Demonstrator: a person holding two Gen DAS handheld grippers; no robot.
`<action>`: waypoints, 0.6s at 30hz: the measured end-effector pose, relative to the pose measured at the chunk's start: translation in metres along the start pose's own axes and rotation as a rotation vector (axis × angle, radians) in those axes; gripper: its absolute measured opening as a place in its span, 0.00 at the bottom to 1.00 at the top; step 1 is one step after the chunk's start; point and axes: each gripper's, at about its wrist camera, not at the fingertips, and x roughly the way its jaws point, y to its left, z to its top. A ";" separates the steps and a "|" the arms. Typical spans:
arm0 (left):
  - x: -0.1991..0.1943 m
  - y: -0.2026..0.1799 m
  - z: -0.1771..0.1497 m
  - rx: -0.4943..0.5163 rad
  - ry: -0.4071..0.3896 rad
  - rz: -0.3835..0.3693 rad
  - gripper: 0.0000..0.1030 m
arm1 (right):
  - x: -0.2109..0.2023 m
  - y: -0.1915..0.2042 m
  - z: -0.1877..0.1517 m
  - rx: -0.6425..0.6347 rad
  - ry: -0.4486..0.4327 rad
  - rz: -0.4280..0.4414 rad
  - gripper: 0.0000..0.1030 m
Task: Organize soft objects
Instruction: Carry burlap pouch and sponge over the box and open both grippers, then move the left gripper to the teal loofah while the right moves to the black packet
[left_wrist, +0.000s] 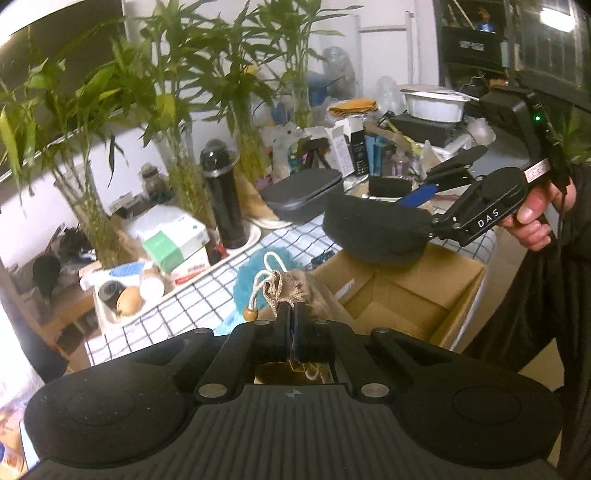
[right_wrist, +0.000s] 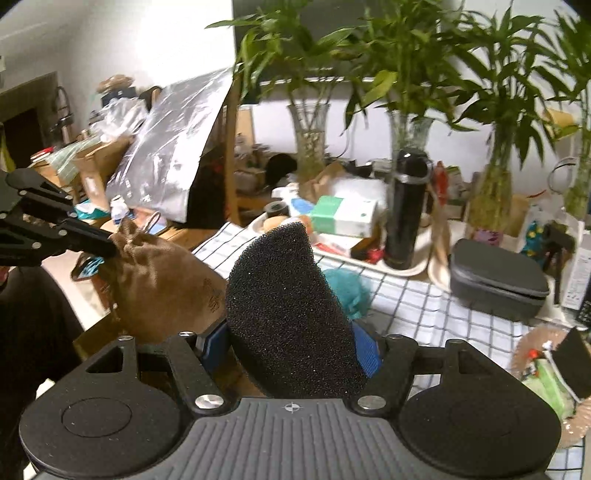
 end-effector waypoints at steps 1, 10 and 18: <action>-0.001 0.000 -0.001 -0.003 0.005 -0.002 0.02 | 0.001 0.002 -0.001 -0.005 0.014 0.003 0.70; 0.005 -0.003 -0.008 -0.058 0.055 -0.007 0.05 | 0.013 0.016 -0.009 -0.065 0.118 0.044 0.81; 0.013 -0.002 -0.017 -0.078 0.083 -0.010 0.54 | 0.012 0.019 -0.010 -0.091 0.119 0.040 0.96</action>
